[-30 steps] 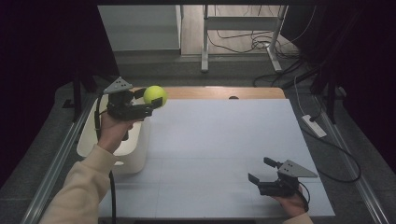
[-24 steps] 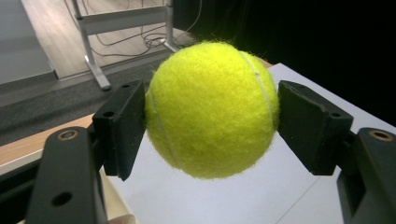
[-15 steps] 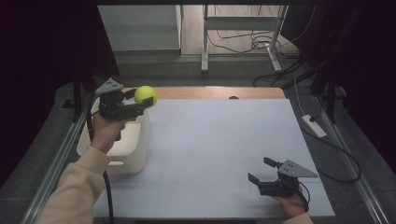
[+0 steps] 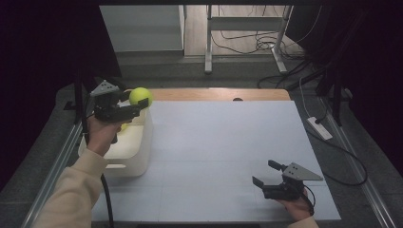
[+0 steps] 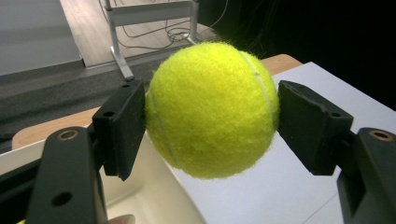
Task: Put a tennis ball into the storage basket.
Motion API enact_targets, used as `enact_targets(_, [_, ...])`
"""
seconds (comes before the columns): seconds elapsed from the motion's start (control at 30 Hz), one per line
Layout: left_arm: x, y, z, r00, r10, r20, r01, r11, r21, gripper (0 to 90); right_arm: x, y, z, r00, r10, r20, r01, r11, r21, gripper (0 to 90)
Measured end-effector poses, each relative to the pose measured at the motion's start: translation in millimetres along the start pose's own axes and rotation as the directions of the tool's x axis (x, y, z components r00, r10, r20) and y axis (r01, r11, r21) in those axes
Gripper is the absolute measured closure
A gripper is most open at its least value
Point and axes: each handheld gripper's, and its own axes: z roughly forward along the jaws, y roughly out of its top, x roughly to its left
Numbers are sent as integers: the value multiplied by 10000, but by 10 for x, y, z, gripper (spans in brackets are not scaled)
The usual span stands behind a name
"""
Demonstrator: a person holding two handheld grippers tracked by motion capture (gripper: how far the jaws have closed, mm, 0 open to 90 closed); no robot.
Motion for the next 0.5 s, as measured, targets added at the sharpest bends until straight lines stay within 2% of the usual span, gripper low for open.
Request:
enact_targets(0.37, [123, -33, -17, 9989, -197, -418, 198, 9998, 22, 277, 0, 1, -3, 10000, -10, -9, 10, 10000, 24, 91])
enact_targets(0.5, [195, -52, -24, 9975, -379, -595, 382, 9993, 50, 277, 3, 2, 1, 10000, -22, -10, 22, 10000, 36, 91])
